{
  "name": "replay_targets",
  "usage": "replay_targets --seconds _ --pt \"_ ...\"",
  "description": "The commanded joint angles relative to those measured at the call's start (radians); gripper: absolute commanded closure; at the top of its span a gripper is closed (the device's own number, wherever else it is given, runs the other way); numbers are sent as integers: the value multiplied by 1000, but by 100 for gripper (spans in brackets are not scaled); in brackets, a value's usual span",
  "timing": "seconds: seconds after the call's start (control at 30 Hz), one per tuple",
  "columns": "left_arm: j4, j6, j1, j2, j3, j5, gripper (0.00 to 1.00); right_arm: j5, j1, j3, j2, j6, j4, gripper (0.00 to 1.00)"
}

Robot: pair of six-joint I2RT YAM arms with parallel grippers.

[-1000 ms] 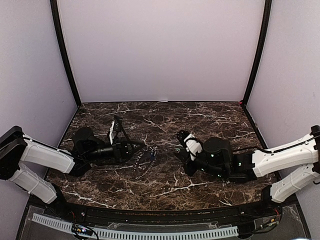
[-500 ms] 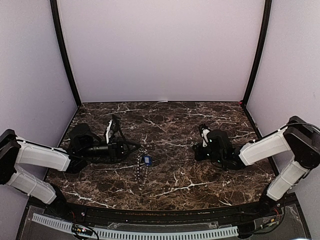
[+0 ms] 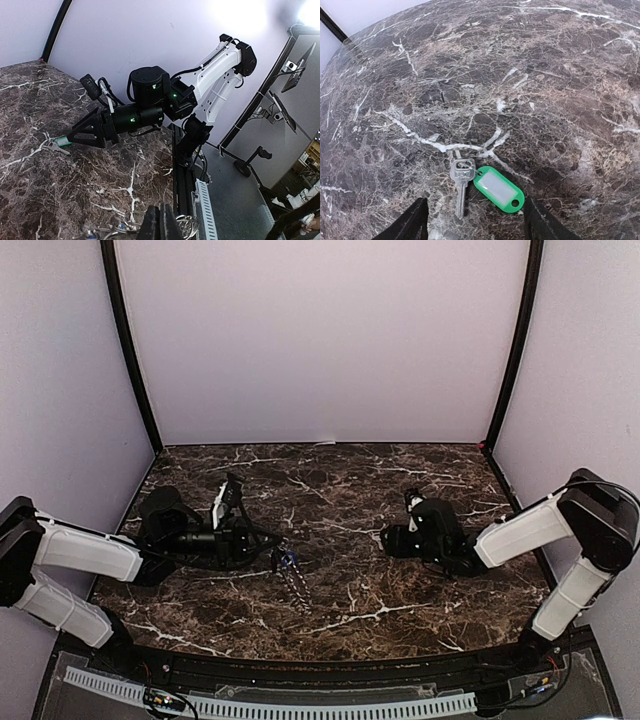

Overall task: Remove the keys from the keyring
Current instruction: Place the key at the center of the board, then pass from the left arm to the right

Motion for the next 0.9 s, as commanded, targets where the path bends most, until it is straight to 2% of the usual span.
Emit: replay_targets --seconds 0.0,0.13,0.27,0.4,0.57,0.77,0.87 --pt "88 -4 11 -5 36 46 100 32 -6 -4 -88 -4 36 34" --pt "97 -10 12 -7 40 76 100 -51 -5 -53 -199 -49 113 29" --pt "127 -22 11 -6 39 120 100 -320 26 -103 -278 -130 245 35" --pt "150 -31 13 4 46 171 100 -411 118 -112 -271 -170 326 35" --pt "160 -39 13 23 60 225 100 -406 251 -85 -183 -159 457 35" --pt "159 -39 12 27 65 248 100 -358 403 -61 -71 -183 636 42" --pt "167 -46 12 28 62 261 100 -331 451 -34 -13 -193 672 47"
